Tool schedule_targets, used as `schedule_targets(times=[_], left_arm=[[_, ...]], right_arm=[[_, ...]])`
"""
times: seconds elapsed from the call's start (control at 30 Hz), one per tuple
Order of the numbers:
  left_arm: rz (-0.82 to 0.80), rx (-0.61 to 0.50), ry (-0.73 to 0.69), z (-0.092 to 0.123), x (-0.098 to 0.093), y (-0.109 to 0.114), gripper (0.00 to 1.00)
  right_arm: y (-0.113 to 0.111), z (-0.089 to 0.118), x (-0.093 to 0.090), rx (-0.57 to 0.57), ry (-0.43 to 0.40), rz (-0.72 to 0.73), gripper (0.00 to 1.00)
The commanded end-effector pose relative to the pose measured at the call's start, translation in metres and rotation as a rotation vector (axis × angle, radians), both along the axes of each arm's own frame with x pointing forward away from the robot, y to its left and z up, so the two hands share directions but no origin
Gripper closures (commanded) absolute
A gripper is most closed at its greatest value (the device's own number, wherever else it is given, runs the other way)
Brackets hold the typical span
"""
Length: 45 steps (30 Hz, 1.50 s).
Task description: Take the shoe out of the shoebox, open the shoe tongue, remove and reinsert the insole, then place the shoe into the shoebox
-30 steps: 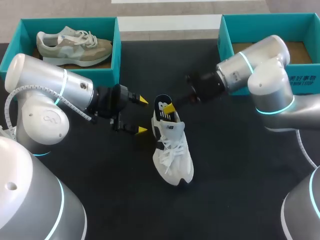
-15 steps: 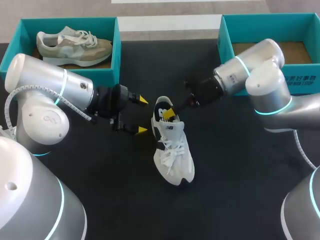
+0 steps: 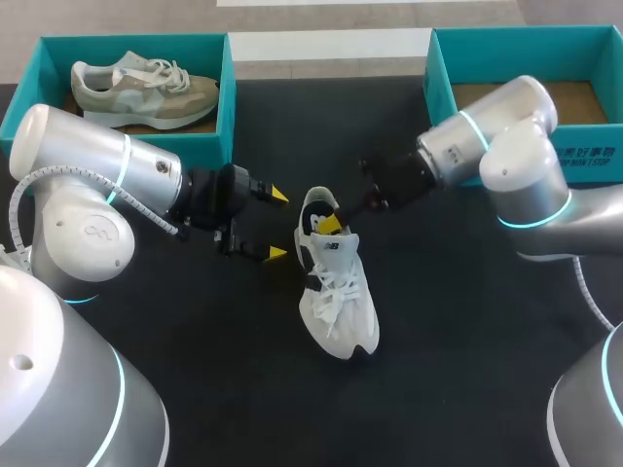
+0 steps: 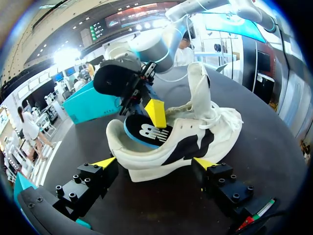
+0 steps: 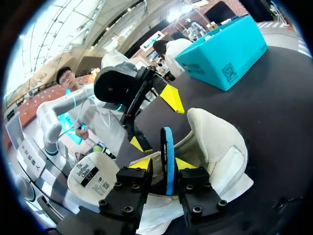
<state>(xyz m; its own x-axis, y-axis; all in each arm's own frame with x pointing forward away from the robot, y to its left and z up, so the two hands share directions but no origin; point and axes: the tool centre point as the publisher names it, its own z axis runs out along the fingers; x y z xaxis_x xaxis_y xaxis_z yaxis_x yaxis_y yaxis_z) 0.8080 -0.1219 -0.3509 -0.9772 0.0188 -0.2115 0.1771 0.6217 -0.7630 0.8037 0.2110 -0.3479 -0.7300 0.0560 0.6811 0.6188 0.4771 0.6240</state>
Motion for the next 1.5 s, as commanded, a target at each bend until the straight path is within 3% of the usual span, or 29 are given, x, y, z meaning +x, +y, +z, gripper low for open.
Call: schedule_targets(times=[0.03, 0.37, 0.73, 0.97, 1.13, 1.23, 1.37, 1.4, 1.43, 1.5], left_arm=[[0.001, 0.003, 0.000, 0.000, -0.001, 0.000, 0.00], [0.001, 0.003, 0.000, 0.000, -0.001, 0.000, 0.00], [0.001, 0.003, 0.000, 0.000, -0.001, 0.000, 0.00], [0.001, 0.003, 0.000, 0.000, -0.001, 0.000, 0.00], [0.001, 0.003, 0.000, 0.000, -0.001, 0.000, 0.00], [0.001, 0.003, 0.000, 0.000, -0.001, 0.000, 0.00], [0.001, 0.003, 0.000, 0.000, -0.001, 0.000, 0.00], [0.001, 0.003, 0.000, 0.000, -0.001, 0.000, 0.00], [0.001, 0.003, 0.000, 0.000, -0.001, 0.000, 0.00], [-0.007, 0.002, -0.008, 0.005, -0.001, 0.003, 0.00]], right_arm=[[0.000, 0.006, -0.001, -0.011, -0.016, -0.010, 0.66], [0.001, 0.028, 0.004, -0.035, -0.080, -0.017, 0.62], [-0.001, 0.061, 0.022, -0.088, -0.173, 0.006, 0.59], [-0.013, 0.089, 0.025, -0.141, -0.235, -0.016, 0.58], [-0.025, 0.095, 0.021, -0.173, -0.232, -0.070, 0.59], [-0.033, 0.097, 0.017, -0.193, -0.227, -0.135, 0.63], [-0.043, 0.104, 0.013, -0.215, -0.226, -0.225, 0.76], [-0.045, 0.105, 0.012, -0.227, -0.216, -0.257, 0.82], [-0.047, 0.106, 0.011, -0.237, -0.224, -0.282, 0.94], [-0.049, 0.105, 0.010, -0.253, -0.211, -0.336, 1.00]])
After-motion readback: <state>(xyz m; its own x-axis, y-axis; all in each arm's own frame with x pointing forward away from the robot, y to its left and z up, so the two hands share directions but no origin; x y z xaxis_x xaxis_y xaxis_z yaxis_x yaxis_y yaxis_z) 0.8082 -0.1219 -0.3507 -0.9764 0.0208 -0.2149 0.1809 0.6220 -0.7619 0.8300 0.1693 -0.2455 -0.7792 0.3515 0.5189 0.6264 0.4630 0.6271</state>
